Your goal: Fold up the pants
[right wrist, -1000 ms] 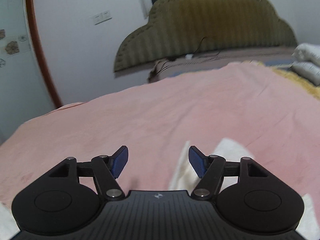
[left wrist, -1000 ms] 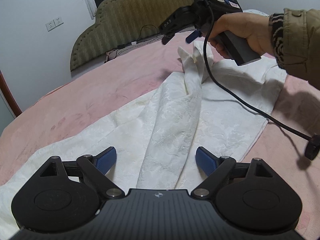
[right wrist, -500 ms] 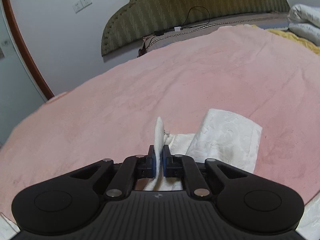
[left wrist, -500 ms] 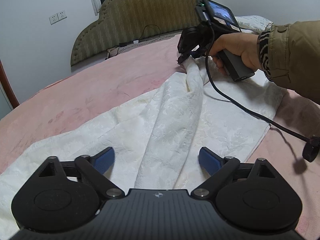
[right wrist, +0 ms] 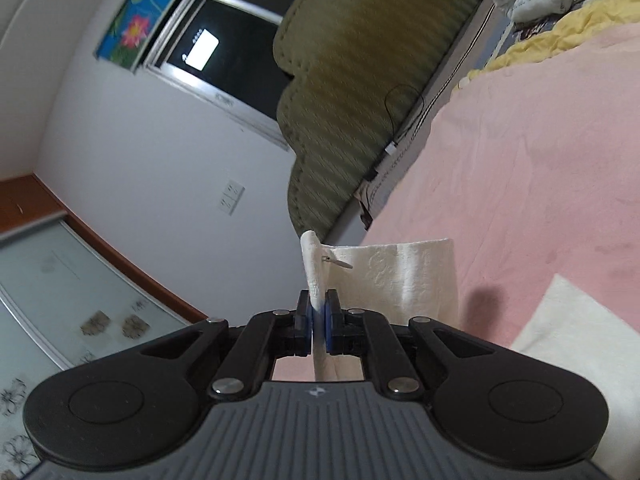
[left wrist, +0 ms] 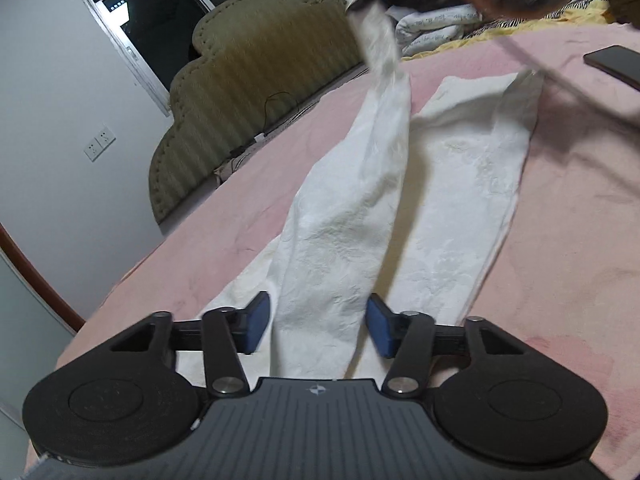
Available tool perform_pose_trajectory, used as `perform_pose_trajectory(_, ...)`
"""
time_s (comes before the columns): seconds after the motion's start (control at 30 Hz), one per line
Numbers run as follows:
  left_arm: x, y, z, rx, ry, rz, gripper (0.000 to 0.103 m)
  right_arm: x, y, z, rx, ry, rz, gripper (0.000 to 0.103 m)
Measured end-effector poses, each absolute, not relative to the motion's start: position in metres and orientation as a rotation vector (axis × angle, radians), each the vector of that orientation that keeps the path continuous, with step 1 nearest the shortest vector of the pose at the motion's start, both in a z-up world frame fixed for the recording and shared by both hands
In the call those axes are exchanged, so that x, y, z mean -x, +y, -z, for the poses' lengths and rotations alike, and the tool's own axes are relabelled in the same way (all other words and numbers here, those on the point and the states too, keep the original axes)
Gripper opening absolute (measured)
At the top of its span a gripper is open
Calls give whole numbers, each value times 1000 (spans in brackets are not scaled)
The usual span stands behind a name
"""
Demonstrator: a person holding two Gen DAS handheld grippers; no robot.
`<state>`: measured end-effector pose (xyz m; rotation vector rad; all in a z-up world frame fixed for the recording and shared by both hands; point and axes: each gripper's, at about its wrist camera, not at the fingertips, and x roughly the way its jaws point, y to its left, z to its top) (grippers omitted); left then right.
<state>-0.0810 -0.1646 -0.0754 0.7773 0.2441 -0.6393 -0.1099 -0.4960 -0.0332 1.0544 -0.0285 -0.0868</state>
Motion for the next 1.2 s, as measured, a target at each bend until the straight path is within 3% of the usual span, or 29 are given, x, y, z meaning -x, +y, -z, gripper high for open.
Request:
perform_pose_trajectory(0.23, 83, -159, 65, -738, 230, 703, 19, 119, -505, 44, -1126, -60, 99, 6)
perform_pose_trajectory(0.4, 86, -152, 62, -721, 230, 748, 19, 101, -509, 34, -1136, -82, 60, 6)
perform_pose_trajectory(0.5, 96, -154, 65, -761, 196, 762, 41, 94, -506, 16, -1110, -109, 19, 6)
perform_pose_trajectory(0.53, 99, -156, 68, -787, 165, 747, 61, 92, -504, 10, -1094, -112, 6, 6)
perform_pose_trajectory(0.57, 103, -158, 71, -816, 121, 726, 73, 92, -501, 3, -1077, -113, -7, 6)
perform_pose_trajectory(0.6, 107, -159, 76, -850, 70, 696, 74, 92, -498, -2, -1065, -115, -17, 6)
perform_pose_trajectory(0.63, 111, -162, 81, -886, 30, 666, 73, 93, -496, -7, -1051, -117, -23, 6)
perform_pose_trajectory(0.7, 109, -164, 85, -916, 28, 644, 54, 96, -493, -12, -1024, -116, -20, 6)
perform_pose_trajectory(0.73, 104, -165, 85, -903, 77, 651, 29, 98, -492, -12, -1024, -115, -12, 6)
perform_pose_trajectory(0.77, 97, -165, 83, -871, 141, 661, 12, 99, -493, -10, -1031, -114, -3, 6)
perform_pose_trajectory(0.87, 82, -154, 70, -754, 219, 657, 6, 100, -496, -2, -1056, -101, 33, 6)
perform_pose_trajectory(1.07, 34, -126, 21, -451, 399, 682, 6, 53, -508, -5, -1091, -2, 26, 6)
perform_pose_trajectory(1.2, -3, -100, -30, -285, 282, 422, 7, 51, -486, -46, -960, -183, -134, 6)
